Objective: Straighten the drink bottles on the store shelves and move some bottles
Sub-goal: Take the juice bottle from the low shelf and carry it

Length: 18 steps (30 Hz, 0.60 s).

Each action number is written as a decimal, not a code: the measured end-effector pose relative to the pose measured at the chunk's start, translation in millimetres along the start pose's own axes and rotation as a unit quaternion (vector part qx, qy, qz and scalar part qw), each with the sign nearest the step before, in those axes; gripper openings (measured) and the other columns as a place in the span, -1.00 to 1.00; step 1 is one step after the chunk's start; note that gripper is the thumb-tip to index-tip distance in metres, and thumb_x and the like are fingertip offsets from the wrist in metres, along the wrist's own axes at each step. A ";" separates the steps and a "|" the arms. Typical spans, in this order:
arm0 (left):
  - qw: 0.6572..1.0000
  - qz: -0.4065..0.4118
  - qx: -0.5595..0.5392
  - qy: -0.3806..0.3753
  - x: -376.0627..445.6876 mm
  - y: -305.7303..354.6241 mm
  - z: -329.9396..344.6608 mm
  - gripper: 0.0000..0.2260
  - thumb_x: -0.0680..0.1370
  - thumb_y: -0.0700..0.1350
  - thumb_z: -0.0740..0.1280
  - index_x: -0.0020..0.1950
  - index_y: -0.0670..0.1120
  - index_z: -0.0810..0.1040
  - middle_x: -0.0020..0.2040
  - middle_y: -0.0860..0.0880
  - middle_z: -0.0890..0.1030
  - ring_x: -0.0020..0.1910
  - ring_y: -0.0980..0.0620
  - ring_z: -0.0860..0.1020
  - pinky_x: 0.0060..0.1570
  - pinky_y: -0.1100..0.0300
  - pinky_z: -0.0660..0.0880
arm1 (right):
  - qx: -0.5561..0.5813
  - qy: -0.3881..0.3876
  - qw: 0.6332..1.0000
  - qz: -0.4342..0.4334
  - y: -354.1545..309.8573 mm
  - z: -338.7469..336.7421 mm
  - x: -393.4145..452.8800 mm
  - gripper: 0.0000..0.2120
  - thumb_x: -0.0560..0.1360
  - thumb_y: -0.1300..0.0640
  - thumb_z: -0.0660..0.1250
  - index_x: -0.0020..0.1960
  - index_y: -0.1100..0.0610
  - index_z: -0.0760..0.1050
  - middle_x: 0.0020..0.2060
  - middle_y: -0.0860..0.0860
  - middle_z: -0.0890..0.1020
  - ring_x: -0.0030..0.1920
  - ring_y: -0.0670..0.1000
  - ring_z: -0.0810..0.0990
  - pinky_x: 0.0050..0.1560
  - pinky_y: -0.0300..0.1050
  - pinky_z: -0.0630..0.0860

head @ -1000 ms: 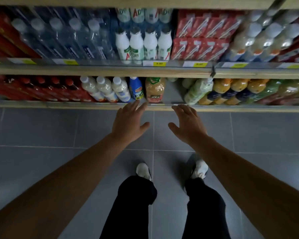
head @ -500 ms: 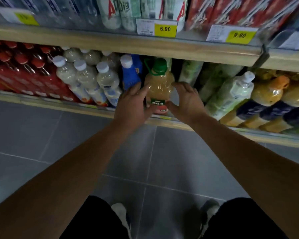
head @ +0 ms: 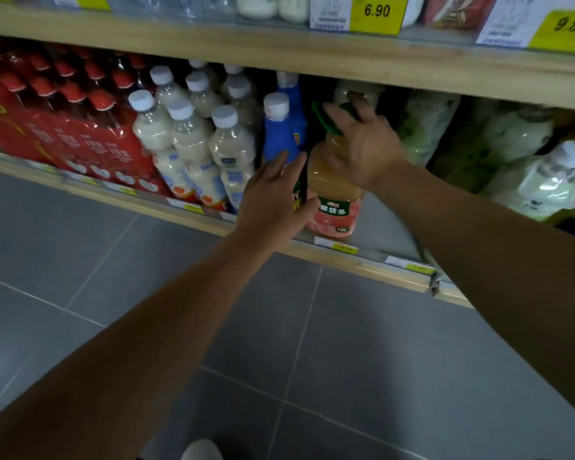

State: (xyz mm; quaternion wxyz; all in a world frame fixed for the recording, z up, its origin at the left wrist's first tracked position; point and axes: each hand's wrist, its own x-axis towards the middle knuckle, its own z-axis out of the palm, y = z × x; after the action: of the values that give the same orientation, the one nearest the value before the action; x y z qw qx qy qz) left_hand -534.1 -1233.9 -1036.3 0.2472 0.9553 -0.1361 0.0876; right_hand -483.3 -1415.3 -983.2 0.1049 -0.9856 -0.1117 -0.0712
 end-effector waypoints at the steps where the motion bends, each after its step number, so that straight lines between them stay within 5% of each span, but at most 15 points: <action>1: 1.000 -0.004 -0.008 0.003 -0.1 -2.4 -2.5 -0.29 0.49 0.23 0.28 0.58 0.02 0.22 0.59 -0.11 0.20 0.55 -0.12 0.18 0.48 -0.07 0.22 | -0.011 -0.003 1.000 0.005 -3.3 2.0 0.9 -0.25 0.54 -0.05 0.32 0.60 -0.10 -0.01 0.58 0.12 0.03 0.45 0.30 0.25 0.41 0.13 0.32; 5: 0.999 -0.010 -0.020 0.030 1.6 -13.0 -5.0 -0.21 0.41 0.33 0.14 0.57 -0.03 0.26 0.57 -0.13 0.25 0.54 -0.10 0.22 0.47 -0.05 0.25 | -0.004 0.052 0.998 0.035 -12.9 11.4 2.0 -0.26 0.54 0.01 0.32 0.60 -0.04 0.01 0.50 0.13 0.16 0.36 0.30 0.33 0.26 0.19 0.47; 12: 1.000 0.010 -0.022 0.012 1.9 -12.1 10.9 -0.31 0.50 0.15 0.37 0.57 -0.03 0.25 0.56 -0.16 0.25 0.53 -0.17 0.22 0.45 -0.11 0.27 | 0.033 0.134 0.990 0.009 -10.5 16.7 -21.1 -0.41 0.54 0.07 0.32 0.52 0.10 0.24 0.45 0.14 0.29 0.29 0.31 0.43 0.22 0.13 0.46; 15: 0.999 0.028 -0.041 -0.002 5.4 -8.5 24.4 -0.26 0.43 0.24 0.30 0.56 0.01 0.27 0.53 -0.16 0.32 0.50 -0.16 0.29 0.39 -0.11 0.36 | 0.070 0.149 0.986 -0.006 -9.6 18.1 -35.9 -0.47 0.53 0.06 0.30 0.48 0.09 0.32 0.46 0.18 0.30 0.26 0.34 0.47 0.22 0.17 0.49; 18: 0.996 0.037 -0.072 -0.025 9.7 -0.1 36.1 -0.16 0.38 0.18 0.46 0.57 0.00 0.21 0.54 -0.13 0.30 0.50 -0.13 0.30 0.40 -0.03 0.36 | 0.104 0.162 0.981 -0.007 -8.1 16.5 -50.9 -0.51 0.51 0.10 0.27 0.43 0.10 0.37 0.40 0.20 0.36 0.21 0.34 0.50 0.13 0.20 0.53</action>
State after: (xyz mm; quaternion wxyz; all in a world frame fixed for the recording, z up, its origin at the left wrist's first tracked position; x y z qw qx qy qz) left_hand -521.3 -1253.8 -1065.2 0.3086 0.9311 -0.1837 0.0631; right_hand -532.4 -1414.4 -1006.0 0.2229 -0.9439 -0.1074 -0.2186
